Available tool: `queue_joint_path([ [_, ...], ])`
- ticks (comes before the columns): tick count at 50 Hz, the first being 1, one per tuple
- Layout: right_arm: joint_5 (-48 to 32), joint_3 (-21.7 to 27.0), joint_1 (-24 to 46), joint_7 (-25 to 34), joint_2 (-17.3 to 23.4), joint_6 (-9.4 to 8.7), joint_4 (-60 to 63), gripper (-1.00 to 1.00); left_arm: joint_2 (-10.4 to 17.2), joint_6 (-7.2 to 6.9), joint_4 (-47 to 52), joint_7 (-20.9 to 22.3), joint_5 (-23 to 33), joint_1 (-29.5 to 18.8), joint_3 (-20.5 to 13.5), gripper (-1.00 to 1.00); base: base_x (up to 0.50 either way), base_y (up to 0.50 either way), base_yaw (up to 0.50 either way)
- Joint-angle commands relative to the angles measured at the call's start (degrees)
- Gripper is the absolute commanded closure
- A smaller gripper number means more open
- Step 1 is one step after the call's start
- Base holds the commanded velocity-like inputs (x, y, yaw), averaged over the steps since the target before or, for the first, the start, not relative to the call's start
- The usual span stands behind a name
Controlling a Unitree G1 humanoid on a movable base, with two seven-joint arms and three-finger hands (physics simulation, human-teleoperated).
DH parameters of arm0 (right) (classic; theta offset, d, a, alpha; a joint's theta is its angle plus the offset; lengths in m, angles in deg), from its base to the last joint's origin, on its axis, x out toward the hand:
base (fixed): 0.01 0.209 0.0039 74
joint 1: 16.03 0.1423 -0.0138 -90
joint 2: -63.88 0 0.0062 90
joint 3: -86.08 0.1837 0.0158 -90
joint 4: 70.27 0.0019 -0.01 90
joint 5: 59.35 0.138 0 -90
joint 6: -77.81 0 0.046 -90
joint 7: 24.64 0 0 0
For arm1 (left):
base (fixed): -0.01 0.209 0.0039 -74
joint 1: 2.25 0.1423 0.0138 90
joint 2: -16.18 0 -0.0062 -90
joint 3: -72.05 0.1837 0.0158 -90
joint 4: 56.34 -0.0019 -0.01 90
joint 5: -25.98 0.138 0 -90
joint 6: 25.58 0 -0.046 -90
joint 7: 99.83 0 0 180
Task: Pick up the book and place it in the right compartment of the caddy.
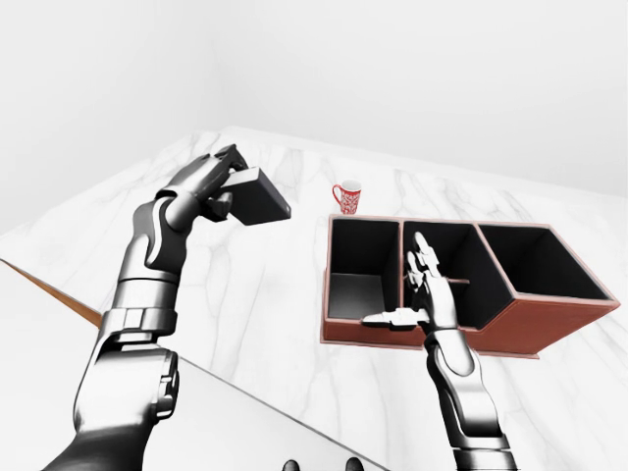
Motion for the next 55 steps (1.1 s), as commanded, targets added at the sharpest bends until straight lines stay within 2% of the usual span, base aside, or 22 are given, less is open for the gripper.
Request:
queue_joint_path([
  [1, -2.9, -0.1, 4.7, -2.7, 0.4, -1.51, 4.8, -1.00, -0.1, 0.00, 12.2, 4.2, -3.4, 2.8, -3.3, 1.00, 0.00, 0.00, 0.00],
  [10, -4.2, -0.2, 5.5, -2.4, 0.4, -1.51, 5.1, -1.00, -1.1, 0.00, 19.8, 7.4, -4.1, 6.3, -3.6, 1.00, 0.00, 0.00, 0.00],
  [23, -5.1, 0.2, 11.0, -2.6, 1.2, -1.51, 5.0, -1.00, -2.3, 0.00, 24.3, 9.7, -3.7, 7.9, -3.3, 1.00, 0.00, 0.00, 0.00],
  [24, -5.4, -0.1, 10.8, -2.9, 1.0, -1.51, 1.5, -1.00, -2.6, 0.00, 25.2, 10.1, -3.5, 8.1, -3.2, 1.00, 0.00, 0.00, 0.00],
  [26, -5.8, -0.1, 12.4, -2.6, 1.2, -1.51, 5.3, -1.00, -3.0, 0.00, 26.0, 10.5, -3.1, 8.4, -3.0, 1.00, 0.00, 0.00, 0.00],
  [30, -6.8, -0.5, 13.7, -2.6, 1.2, -1.51, 5.4, -1.00, -4.1, 0.00, 28.5, 11.8, -2.5, 8.9, -2.6, 1.00, 0.00, 0.00, 0.00],
  [37, -8.6, -0.8, 16.5, -3.0, 1.2, -1.51, 3.0, -1.00, -4.3, 0.00, 29.3, 13.2, -1.4, 8.9, -2.4, 1.00, 0.00, 0.00, 0.00],
  [38, -9.3, -1.2, 16.5, -3.8, 1.0, -1.51, 0.1, -1.00, -4.4, 0.00, 29.4, 13.3, -1.2, 9.0, -2.3, 1.00, 0.00, 0.00, 0.00],
  [42, -10.7, -2.1, 17.8, -3.4, 0.6, -1.51, 2.8, -1.00, -4.7, 0.00, 30.2, 13.9, -0.4, 9.5, -2.2, 1.00, 0.00, 0.00, 0.00],
  [45, -12.2, -2.6, 18.3, -3.5, 0.5, -1.51, 2.0, -1.00, -3.6, 0.00, 29.4, 12.6, 2.4, 9.1, -2.0, 1.00, 0.00, 0.00, 0.00],
  [55, -23.1, -3.7, 21.1, -2.9, 1.2, -1.51, 2.0, -1.00, -4.7, 0.00, 29.8, 13.4, 3.2, 9.3, -2.0, 1.00, 0.00, 0.00, 0.00],
])
